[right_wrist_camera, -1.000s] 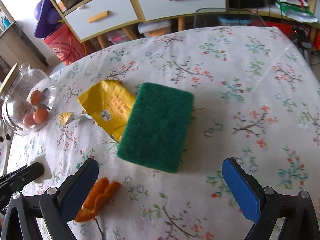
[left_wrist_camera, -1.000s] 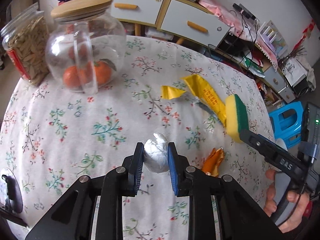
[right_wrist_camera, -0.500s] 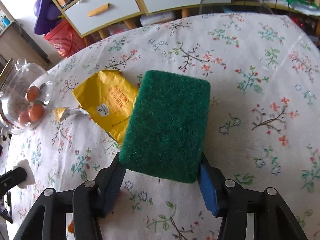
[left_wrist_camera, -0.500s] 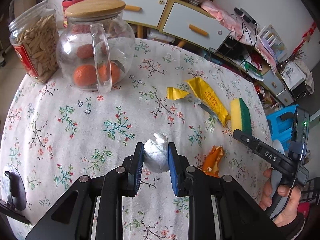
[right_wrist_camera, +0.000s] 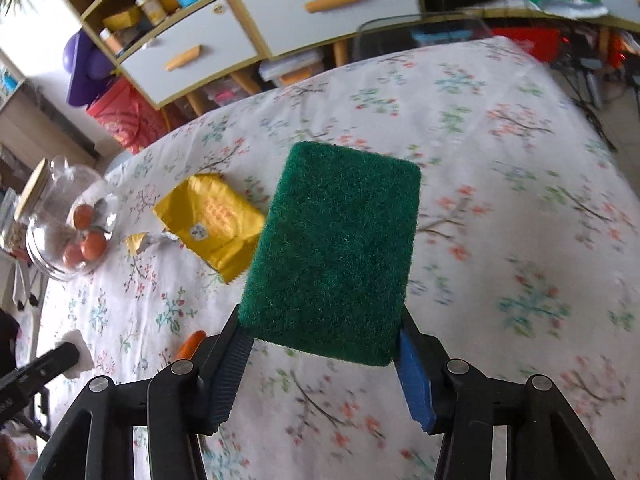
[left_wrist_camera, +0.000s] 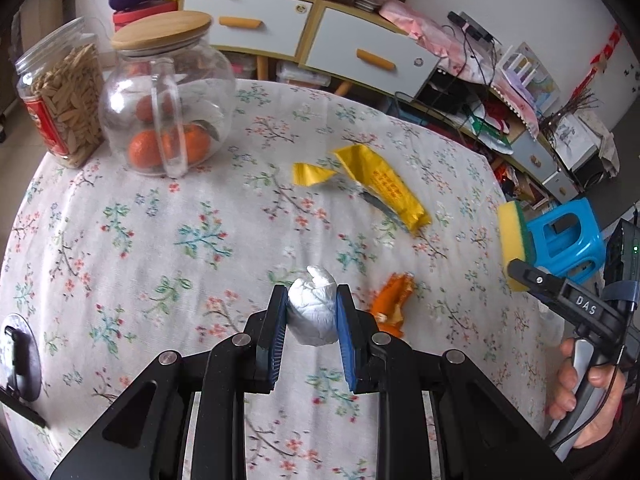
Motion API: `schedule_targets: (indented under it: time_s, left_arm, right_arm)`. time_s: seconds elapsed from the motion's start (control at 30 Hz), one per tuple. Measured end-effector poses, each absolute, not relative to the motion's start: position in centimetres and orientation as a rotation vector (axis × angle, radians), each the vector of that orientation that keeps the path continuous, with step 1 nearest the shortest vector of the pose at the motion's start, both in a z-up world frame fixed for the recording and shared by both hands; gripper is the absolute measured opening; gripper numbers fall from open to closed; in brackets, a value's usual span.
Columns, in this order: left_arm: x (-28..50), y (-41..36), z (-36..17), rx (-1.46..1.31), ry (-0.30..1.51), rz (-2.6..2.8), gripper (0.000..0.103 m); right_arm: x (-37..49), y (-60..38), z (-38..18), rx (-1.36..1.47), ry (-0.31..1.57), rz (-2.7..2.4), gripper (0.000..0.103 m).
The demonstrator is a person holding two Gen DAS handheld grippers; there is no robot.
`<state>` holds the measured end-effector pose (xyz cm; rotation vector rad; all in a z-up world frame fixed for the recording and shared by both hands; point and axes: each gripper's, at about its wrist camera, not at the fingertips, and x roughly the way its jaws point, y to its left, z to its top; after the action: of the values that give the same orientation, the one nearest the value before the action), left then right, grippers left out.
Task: Collect trash
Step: 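Carry the sponge and tissue ball to the bucket and release both inside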
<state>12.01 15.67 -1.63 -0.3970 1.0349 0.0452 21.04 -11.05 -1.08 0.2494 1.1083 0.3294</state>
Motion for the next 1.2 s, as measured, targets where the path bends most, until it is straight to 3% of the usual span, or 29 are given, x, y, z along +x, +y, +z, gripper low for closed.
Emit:
schedule_targets:
  time_s: [0.97, 1.1, 1.2]
  left_arm:
    - [13.5, -0.4, -2.7, -0.173, 1.070, -0.156, 0.025]
    - [14.0, -3.7, -2.9, -0.133, 1.078, -0.203, 0.025]
    - [14.8, -6.4, -3.0, -0.128, 1.082, -0.246, 0.025]
  right_arm:
    - [15.5, -37.7, 1.1, 0.452, 1.070, -0.033, 0.061]
    - [15.3, -40.6, 0.6, 0.474, 1.079, -0.081, 0.075]
    - [14.7, -42.2, 0.6, 0.501, 1.076, -0.103, 0.076]
